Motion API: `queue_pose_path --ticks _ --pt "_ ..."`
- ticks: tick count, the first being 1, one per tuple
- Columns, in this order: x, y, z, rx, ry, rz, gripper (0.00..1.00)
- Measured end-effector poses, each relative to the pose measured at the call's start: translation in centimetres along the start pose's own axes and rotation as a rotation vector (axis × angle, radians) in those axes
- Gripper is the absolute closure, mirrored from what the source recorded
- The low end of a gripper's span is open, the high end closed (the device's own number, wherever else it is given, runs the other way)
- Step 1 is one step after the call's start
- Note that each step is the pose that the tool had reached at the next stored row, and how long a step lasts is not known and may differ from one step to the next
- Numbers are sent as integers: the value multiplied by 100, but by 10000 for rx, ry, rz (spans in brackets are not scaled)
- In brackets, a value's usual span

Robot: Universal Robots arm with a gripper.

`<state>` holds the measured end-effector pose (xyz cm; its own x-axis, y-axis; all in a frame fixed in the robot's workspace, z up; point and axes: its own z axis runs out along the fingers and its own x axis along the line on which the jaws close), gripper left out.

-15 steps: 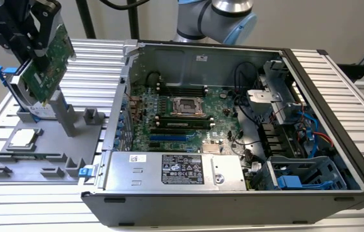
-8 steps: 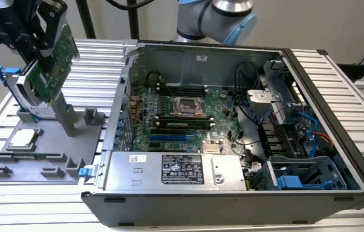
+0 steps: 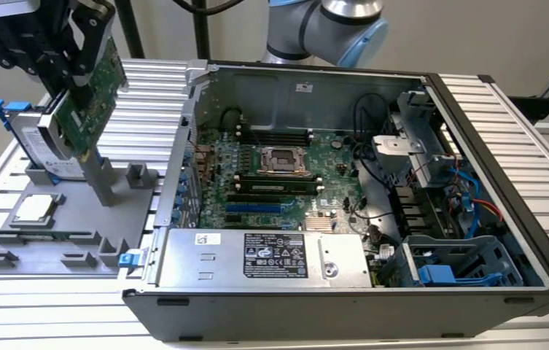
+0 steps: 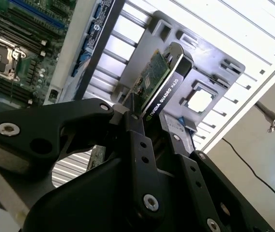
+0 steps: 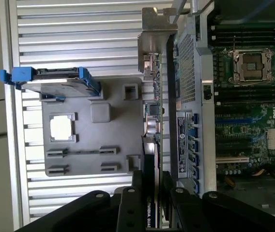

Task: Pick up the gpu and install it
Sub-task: 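Pick up the gpu and move the gpu toward the slot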

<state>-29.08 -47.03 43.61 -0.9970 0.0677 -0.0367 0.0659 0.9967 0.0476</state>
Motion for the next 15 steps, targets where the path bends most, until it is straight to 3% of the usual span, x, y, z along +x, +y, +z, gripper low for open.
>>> queue_pose_path --ticks 10,15 --pt "-152 10 7 -1 -1 0 100" --pt "-169 11 7 -1 -1 0 100"
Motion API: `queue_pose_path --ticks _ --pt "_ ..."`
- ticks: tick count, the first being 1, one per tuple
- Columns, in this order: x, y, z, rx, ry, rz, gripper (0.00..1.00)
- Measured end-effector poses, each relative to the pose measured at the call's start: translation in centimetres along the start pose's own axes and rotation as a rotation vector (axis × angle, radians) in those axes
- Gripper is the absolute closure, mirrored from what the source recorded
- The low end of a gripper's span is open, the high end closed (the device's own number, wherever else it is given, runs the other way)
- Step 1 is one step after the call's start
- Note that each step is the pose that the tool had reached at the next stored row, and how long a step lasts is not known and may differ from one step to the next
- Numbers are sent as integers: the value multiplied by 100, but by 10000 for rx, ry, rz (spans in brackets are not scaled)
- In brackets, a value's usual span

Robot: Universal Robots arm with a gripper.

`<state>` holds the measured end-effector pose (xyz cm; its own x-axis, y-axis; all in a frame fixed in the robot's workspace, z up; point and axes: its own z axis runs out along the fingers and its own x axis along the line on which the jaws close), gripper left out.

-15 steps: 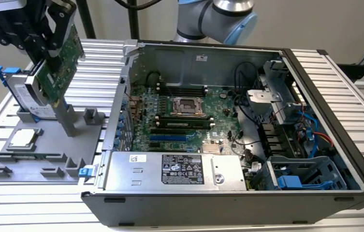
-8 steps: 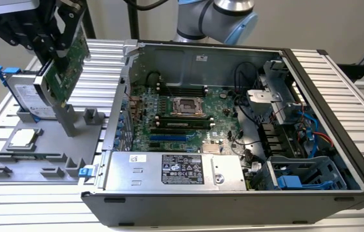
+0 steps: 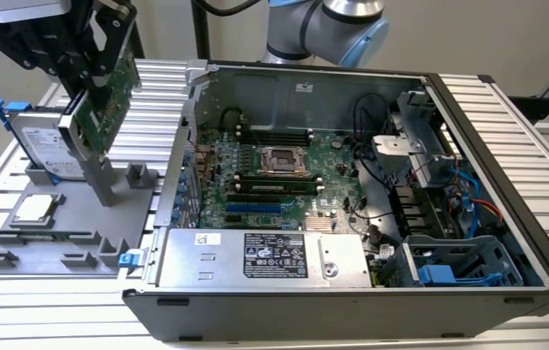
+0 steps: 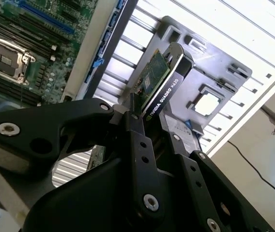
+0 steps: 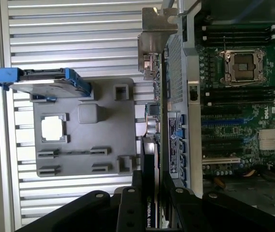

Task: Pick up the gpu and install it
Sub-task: 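Pick up the gpu and move the gpu toward the slot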

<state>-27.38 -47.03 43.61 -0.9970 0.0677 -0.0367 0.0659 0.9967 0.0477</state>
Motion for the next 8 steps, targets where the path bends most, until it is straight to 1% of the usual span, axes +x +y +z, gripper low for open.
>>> queue_pose_path --ticks 8 --pt "-20 1 1 0 0 0 100"
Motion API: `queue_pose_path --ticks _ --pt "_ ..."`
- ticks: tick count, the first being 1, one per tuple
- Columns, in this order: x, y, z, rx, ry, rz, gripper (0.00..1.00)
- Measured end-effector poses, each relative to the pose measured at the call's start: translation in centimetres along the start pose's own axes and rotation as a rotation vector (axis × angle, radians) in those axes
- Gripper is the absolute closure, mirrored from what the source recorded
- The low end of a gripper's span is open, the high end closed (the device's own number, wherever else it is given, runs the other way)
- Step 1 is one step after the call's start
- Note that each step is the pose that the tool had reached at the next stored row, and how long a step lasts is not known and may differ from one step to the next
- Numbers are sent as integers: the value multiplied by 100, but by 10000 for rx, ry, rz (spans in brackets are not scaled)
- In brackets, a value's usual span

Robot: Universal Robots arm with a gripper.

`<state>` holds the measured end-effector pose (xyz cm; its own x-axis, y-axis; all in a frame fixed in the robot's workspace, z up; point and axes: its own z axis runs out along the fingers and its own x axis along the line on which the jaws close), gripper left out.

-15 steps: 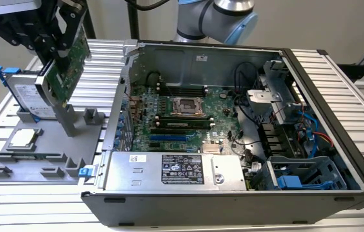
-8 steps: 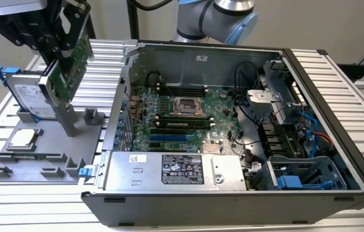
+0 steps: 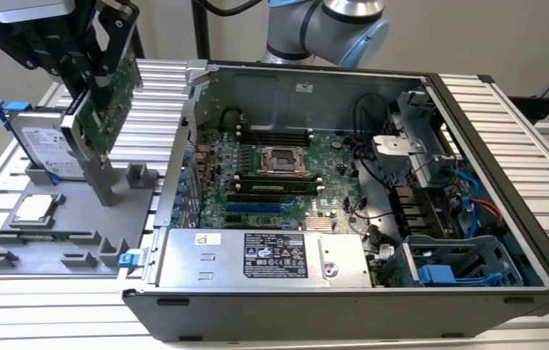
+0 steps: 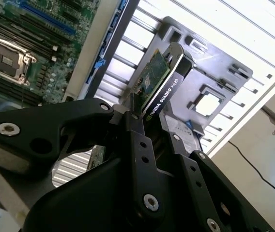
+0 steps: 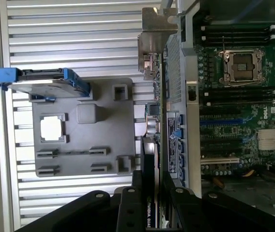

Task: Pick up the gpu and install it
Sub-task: 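Pick up the gpu and move the gpu toward the slot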

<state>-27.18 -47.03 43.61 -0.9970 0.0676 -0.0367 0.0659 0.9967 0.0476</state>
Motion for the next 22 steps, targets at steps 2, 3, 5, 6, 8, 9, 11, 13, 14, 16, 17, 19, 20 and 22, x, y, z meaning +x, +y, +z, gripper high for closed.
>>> queue_pose_path --ticks 2,3,5,6,8,9,11,13,14,16,17,19,20,22 --pt "-4 0 0 0 0 0 100" --pt "-7 1 0 0 0 0 100" --pt "-18 1 1 -1 -1 -1 100" --pt "-25 2 1 0 0 0 100" --pt "-44 3 2 0 0 0 100" --pt "-56 4 2 0 0 0 100" --pt "-79 5 3 0 0 0 100" --pt "-105 7 5 -1 0 0 100" --pt "-118 8 5 0 0 0 100" --pt "-144 10 6 0 -1 0 100" --pt "-158 10 6 0 0 0 100" --pt "-186 12 8 -1 -1 0 100" --pt "-201 13 8 0 0 0 100" --pt "-229 15 9 -1 0 0 100"
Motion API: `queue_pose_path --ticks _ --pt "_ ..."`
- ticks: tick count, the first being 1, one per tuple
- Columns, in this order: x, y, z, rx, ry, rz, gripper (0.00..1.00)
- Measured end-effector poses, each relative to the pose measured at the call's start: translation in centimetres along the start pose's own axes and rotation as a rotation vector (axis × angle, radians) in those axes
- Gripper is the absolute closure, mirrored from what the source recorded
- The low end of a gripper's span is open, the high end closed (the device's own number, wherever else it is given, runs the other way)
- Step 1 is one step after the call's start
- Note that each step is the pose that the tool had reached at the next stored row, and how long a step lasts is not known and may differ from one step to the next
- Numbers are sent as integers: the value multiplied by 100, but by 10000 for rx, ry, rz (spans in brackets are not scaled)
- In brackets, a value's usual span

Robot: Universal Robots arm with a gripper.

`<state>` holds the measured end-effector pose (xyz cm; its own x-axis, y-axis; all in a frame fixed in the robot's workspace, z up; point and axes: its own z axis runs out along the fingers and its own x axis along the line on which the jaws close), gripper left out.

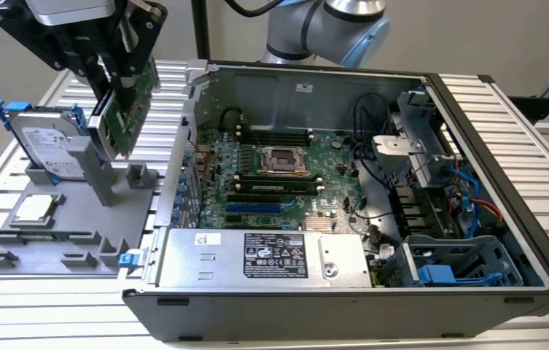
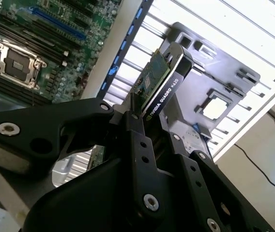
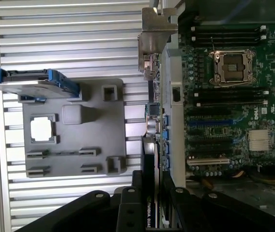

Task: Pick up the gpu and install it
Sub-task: 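Pick up the gpu and move the gpu toward the slot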

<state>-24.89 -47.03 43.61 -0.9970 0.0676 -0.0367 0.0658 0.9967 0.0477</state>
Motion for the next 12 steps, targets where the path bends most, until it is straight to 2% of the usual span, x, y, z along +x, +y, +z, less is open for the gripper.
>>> queue_pose_path --ticks 12 --pt "-169 11 7 1 0 1 100"
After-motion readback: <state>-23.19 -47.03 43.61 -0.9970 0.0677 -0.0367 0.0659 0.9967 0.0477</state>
